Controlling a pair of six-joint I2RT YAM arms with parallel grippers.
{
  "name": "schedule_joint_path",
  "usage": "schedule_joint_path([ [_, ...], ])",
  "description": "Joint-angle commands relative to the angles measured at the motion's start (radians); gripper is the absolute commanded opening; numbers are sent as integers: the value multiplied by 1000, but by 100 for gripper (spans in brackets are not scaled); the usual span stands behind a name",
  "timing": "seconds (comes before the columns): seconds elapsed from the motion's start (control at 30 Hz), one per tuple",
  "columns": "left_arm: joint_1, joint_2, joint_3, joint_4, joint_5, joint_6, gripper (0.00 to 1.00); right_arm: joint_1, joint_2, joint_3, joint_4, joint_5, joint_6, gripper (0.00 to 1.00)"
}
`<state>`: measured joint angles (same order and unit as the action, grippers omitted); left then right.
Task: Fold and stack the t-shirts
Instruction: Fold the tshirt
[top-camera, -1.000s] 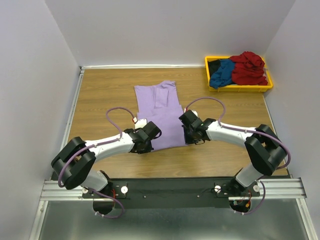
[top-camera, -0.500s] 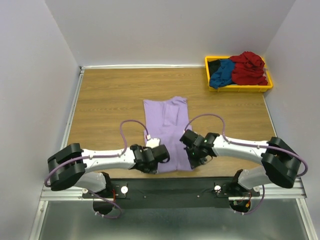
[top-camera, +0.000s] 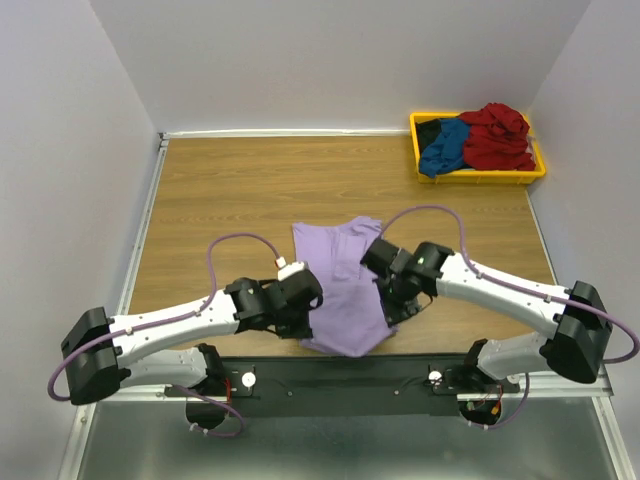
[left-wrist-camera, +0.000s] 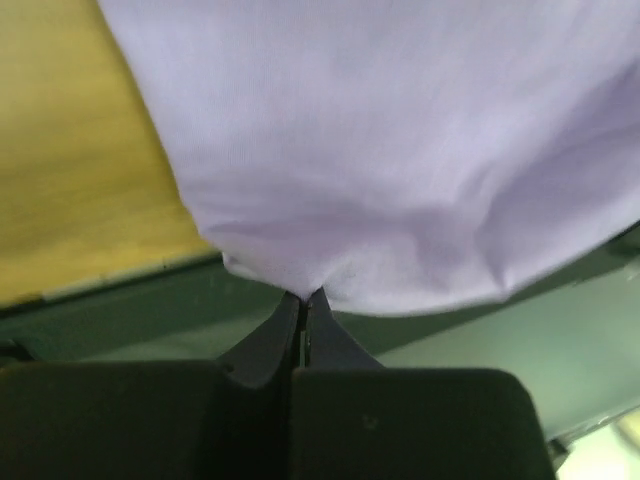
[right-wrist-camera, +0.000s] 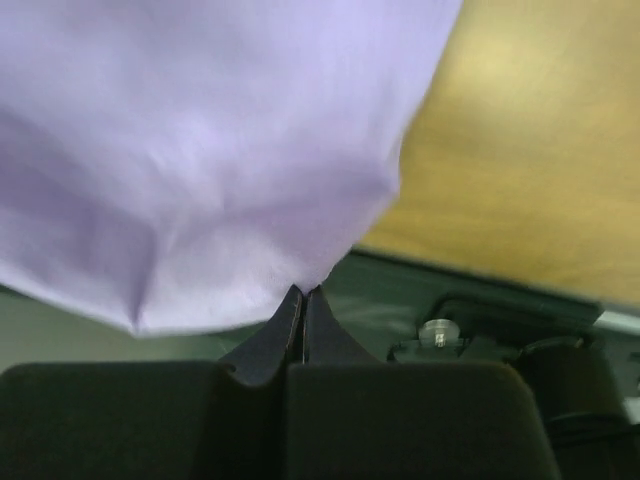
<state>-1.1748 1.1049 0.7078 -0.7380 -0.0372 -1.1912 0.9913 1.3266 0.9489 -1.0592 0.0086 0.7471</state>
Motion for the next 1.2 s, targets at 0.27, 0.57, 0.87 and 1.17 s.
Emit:
schedule_joint_path([
  [0.27,296,82,269,123,-92,307,0,-250,193,491,-50,154,-265,1],
  [0.57,431,153,355,209,-96,409,0,-347,332,700,-45,154,-376,1],
  [0.87,589,237,374,311,-33,505,0,-451,505,914,-12,126,-434,1],
  [1.17,773,415,403,445,33,594,0,-542,716,1102,73,48,-472,1],
])
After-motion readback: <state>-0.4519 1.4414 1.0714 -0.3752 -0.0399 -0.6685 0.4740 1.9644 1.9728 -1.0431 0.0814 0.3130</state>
